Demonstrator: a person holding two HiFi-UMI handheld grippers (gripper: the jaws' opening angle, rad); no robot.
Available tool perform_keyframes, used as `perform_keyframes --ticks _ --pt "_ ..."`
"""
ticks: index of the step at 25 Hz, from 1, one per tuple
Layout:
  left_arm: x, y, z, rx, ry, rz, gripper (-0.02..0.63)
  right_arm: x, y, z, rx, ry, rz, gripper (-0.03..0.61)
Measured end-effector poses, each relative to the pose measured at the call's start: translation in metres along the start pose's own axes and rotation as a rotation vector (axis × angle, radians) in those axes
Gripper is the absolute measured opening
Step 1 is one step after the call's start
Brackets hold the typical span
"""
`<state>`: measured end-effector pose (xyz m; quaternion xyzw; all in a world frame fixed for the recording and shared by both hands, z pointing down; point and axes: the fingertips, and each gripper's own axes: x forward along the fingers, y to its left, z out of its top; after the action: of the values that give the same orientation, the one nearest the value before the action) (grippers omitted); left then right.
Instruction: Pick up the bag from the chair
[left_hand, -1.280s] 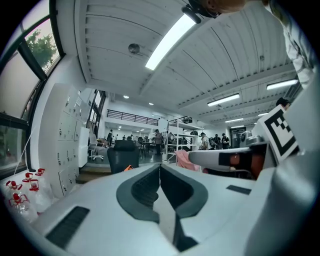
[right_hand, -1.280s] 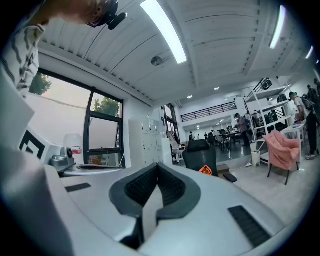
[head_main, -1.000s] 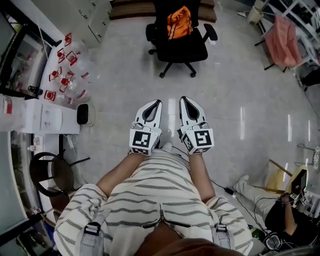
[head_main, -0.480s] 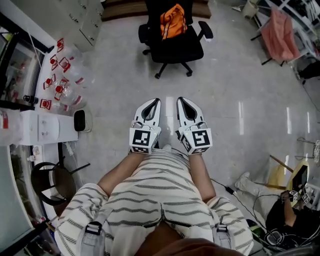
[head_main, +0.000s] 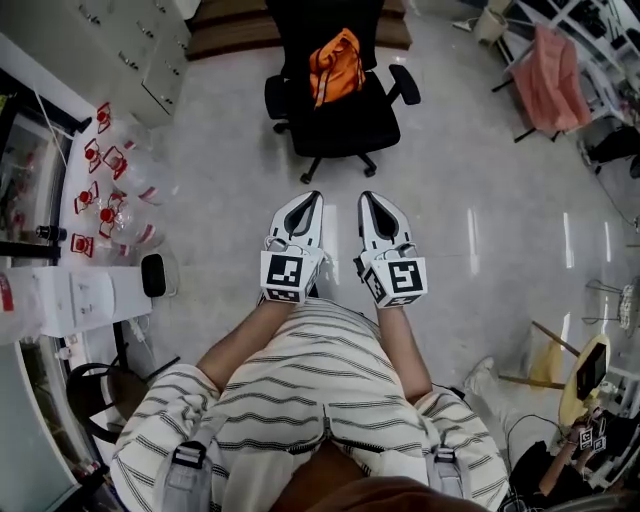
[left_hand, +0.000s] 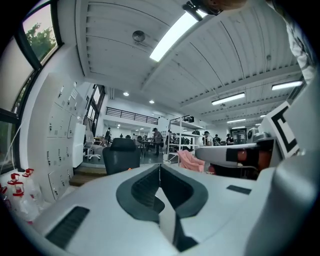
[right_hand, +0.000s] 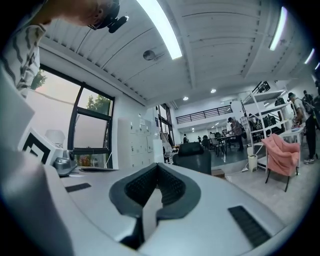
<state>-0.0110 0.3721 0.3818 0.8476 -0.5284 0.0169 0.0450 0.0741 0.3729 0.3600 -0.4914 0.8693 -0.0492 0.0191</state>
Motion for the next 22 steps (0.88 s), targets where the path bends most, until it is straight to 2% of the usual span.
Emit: perform_keyframes --ticks 10,22 --pt "0.082 0.050 0.015 0.021 0.012 -0.087 0.023 0.091 -0.037 0.007 -0.008 0.036 -0.068 0.018" --pt "0.146 0.115 0.021 0.011 0.026 -0.113 0.025 0.179 -0.052 0.007 -0.001 0.051 -0.090 0.018"
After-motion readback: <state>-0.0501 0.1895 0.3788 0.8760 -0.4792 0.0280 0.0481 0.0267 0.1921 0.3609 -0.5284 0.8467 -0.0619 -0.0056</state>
